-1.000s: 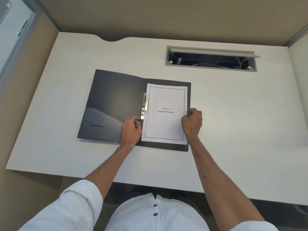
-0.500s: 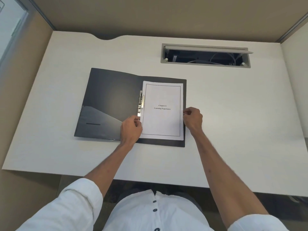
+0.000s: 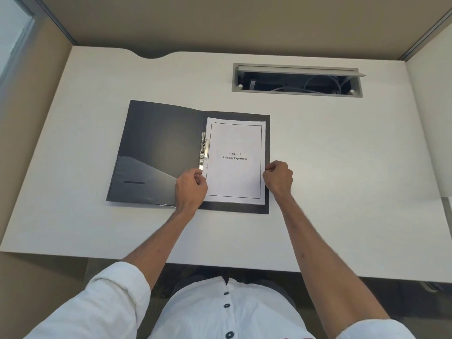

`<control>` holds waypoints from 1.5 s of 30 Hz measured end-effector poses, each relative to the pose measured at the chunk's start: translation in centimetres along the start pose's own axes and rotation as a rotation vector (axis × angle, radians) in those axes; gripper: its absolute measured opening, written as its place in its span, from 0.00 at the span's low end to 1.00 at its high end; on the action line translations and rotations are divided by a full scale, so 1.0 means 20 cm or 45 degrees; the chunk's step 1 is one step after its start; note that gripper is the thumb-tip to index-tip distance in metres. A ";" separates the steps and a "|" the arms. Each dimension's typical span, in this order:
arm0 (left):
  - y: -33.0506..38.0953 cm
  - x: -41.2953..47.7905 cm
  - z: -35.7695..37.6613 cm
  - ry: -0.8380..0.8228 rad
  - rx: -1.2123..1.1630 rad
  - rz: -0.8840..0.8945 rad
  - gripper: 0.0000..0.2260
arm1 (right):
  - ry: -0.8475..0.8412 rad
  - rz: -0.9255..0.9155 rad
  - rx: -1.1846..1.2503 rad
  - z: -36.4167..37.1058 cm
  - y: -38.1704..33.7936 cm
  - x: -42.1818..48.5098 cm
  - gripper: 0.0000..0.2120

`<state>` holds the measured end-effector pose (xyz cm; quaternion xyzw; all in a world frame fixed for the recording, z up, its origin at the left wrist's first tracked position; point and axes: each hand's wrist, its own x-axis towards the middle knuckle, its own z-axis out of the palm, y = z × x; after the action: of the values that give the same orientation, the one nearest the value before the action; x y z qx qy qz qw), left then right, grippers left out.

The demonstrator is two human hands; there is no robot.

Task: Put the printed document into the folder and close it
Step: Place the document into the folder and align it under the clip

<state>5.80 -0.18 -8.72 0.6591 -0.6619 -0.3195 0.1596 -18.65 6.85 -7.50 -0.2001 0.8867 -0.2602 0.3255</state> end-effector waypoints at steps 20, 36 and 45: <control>-0.02 -0.01 -0.01 -0.020 0.018 0.036 0.13 | -0.040 -0.046 -0.110 -0.02 -0.03 -0.03 0.16; 0.06 0.30 -0.10 -0.022 0.145 0.349 0.20 | -0.383 -0.853 -0.787 0.15 -0.24 -0.04 0.37; 0.13 0.49 -0.10 -0.065 0.185 0.379 0.21 | -0.433 -0.884 -0.896 0.21 -0.32 0.01 0.39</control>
<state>4.24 -10.27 -7.53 0.5553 -0.7774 -0.2602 0.1402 -14.70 0.44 -6.57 -0.6192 0.7364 -0.0029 0.2725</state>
